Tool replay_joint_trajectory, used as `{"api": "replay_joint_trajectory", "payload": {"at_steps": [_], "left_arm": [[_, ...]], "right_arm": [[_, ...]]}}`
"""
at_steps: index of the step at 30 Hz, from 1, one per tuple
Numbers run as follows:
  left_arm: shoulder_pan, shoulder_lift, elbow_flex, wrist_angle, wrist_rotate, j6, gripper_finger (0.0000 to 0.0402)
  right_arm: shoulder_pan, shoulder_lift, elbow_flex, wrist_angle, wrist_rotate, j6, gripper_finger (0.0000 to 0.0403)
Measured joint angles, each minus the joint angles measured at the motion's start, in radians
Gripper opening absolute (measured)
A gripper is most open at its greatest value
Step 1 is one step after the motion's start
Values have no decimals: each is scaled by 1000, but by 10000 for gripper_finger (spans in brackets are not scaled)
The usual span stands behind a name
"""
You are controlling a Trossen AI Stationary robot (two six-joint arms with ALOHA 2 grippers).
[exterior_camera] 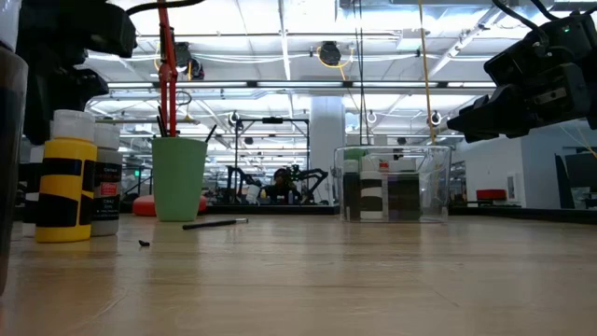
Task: Pick & Place Paint Supplies
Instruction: Put the small white paint bottle into the transparent bin
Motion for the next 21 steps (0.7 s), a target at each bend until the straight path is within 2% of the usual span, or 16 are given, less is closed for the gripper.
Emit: {"api": "replay_joint_trajectory", "payload": {"at_steps": [21], "left_arm": [[23, 0, -3, 41, 10, 42, 224]], "right_arm": [[0, 0, 0, 0, 0, -2, 4]]}}
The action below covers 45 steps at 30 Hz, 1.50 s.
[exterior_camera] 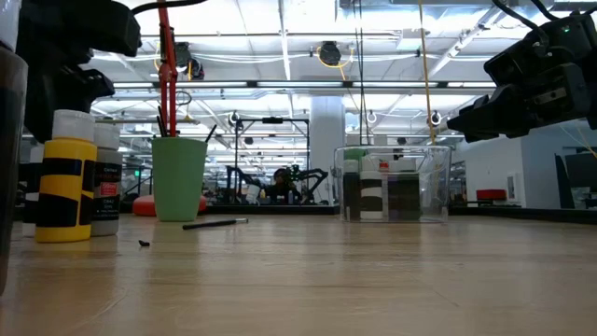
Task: Pick & Place Paint Supplies
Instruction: Put the small white paint bottle into the transparent bin
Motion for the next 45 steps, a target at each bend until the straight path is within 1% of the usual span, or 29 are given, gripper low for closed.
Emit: {"api": "replay_joint_trajectory", "payload": {"at_steps": [2, 3, 7, 11, 14, 17, 20, 24, 27, 28, 30, 31, 32, 33, 37, 39, 41, 45], "left_arm": [[0, 0, 0, 0, 10, 3, 203], [0, 0, 0, -1, 18, 2, 186], [3, -1, 1, -3, 43, 9, 96], [7, -6, 2, -5, 40, 29, 98], [15, -6, 26, -15, 41, 37, 98], [18, -6, 92, -116, 43, 26, 98], [18, -6, 192, -256, 11, 9, 98], [33, -6, 375, -394, -62, -4, 98], [68, 6, 523, -453, -167, 10, 98], [85, 9, 566, -451, -212, 29, 98], [126, 21, 649, -390, -299, 66, 98], [152, 31, 682, -353, -329, 86, 98], [184, 44, 712, -318, -337, 110, 98], [213, 61, 740, -284, -323, 146, 98], [343, 188, 847, -160, -162, 343, 98], [403, 293, 919, -119, -83, 418, 98], [457, 419, 1012, -119, -26, 481, 98], [537, 677, 1253, -178, 22, 569, 98]], "right_arm": [[0, 0, 0, 0, 0, 0, 4], [0, 0, 0, 0, 0, 0, 4], [0, 0, 0, 0, 0, 0, 4], [0, 0, 0, 0, 0, 0, 4], [0, 0, 0, 0, 0, 0, 4], [0, 0, 0, 7, 0, 0, 4], [0, 0, 0, 8, 0, 0, 4], [0, 0, 0, 9, 0, 0, 4], [0, 0, 0, 14, 0, 0, 4], [0, 0, 0, 16, 0, 0, 4], [0, 0, 0, 16, 0, 0, 4], [0, 0, 0, 16, 0, 0, 4], [0, 0, 0, 16, 0, 0, 4], [0, 0, 0, 16, 0, 0, 4], [0, 0, 0, 21, 0, 0, 4], [0, 0, 0, 23, 1, -1, 4], [0, 0, 0, 23, 1, -7, 4], [0, 0, 0, 23, 1, -20, 4]]}}
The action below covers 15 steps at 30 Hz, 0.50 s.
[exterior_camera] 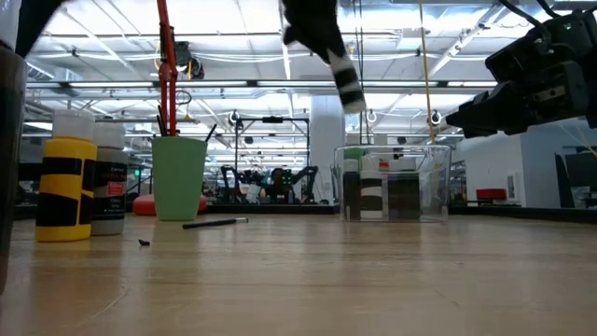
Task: Pick & Place Paint Supplies
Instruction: Put the small white paint bottle into the transparent bin
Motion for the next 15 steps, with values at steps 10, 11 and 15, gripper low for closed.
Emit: {"api": "replay_joint_trajectory", "payload": {"at_steps": [10, 11, 15], "left_arm": [[123, 250, 207, -130, 106, 16, 98], [129, 255, 208, -133, 107, 16, 98], [135, 271, 208, -117, 103, 23, 98]], "right_arm": [[0, 0, 0, -14, 0, -62, 4], [0, 0, 0, -16, -1, -64, 4], [0, 0, 0, -14, 0, -66, 4]]}}
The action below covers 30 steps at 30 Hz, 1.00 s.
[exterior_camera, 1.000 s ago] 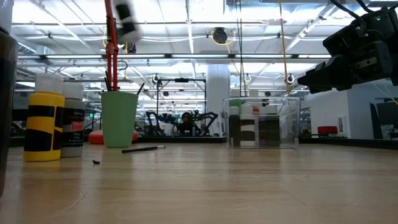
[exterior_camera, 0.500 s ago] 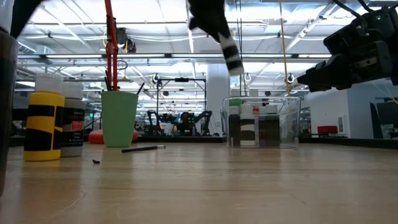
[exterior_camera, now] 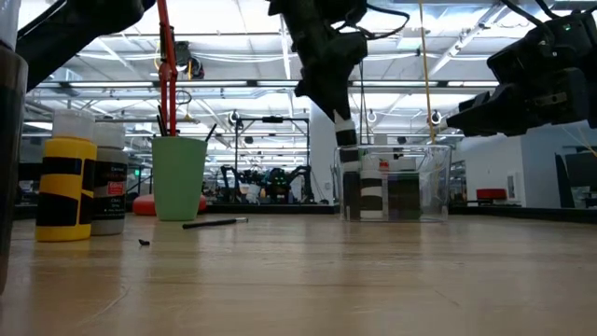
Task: Pick & Place Paint Supplies
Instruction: Put the small white paint bottle into the transparent bin
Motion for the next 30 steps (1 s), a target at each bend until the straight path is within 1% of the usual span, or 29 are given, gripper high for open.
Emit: {"api": "replay_joint_trajectory", "payload": {"at_steps": [6, 9, 13, 20, 25, 27, 30], "left_arm": [[-10, -2, -55, 64, -29, 9, 98], [-7, -2, -108, 105, -41, 9, 98], [-1, 1, -167, 127, -40, 8, 98], [16, 0, -278, 244, -37, 5, 98], [23, -4, -326, 302, -32, -5, 98], [22, -4, -328, 303, -32, -4, 112], [22, -4, -322, 299, -33, 1, 161]], "right_arm": [[0, 0, 0, 7, 0, 0, 4], [0, 0, 0, 7, 0, 0, 4], [0, 0, 0, 7, 0, 0, 4], [0, 0, 0, 7, 0, -4, 4], [0, 0, 0, 7, -1, -4, 4], [0, 0, 0, 7, 0, -4, 4], [0, 0, 0, 7, 0, -4, 4]]}}
